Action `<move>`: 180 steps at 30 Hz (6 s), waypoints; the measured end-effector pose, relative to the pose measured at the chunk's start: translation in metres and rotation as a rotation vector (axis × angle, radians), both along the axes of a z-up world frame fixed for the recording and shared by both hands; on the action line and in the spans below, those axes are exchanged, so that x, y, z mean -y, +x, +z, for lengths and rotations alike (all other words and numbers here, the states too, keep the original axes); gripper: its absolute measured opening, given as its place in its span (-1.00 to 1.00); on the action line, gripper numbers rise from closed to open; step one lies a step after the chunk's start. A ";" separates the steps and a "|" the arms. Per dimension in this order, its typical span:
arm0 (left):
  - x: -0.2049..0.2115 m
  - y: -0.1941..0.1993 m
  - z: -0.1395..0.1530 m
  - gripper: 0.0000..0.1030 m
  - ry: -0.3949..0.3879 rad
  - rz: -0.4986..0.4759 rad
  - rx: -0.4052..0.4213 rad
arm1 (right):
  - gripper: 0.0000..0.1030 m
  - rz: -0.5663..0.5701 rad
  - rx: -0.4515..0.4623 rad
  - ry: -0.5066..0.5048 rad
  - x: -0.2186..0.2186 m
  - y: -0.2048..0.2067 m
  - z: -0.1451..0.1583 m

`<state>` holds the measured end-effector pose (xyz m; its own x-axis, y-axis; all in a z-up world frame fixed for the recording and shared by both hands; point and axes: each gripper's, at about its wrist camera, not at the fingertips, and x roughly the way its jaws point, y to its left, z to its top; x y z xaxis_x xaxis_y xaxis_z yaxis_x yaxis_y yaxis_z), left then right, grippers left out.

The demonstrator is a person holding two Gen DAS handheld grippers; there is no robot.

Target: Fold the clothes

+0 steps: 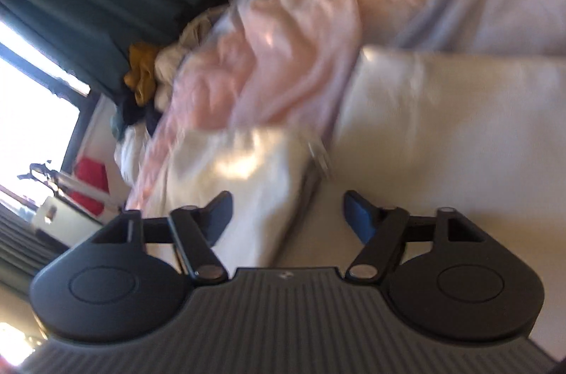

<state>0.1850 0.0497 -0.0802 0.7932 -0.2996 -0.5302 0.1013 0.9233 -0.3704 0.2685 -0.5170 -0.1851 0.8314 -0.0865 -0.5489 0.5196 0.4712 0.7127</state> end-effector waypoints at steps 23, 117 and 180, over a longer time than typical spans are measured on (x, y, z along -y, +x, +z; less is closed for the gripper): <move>0.009 0.029 -0.011 0.30 0.069 -0.053 -0.041 | -0.80 0.091 -0.100 -0.375 0.023 0.042 0.100; 0.017 0.007 -0.030 -0.89 0.216 -0.256 -0.112 | -0.71 -0.156 -0.122 -0.343 0.015 -0.015 -0.001; -0.336 0.089 0.024 -0.67 -0.541 0.288 -0.125 | 0.25 0.254 -0.291 -0.390 -0.166 -0.071 0.036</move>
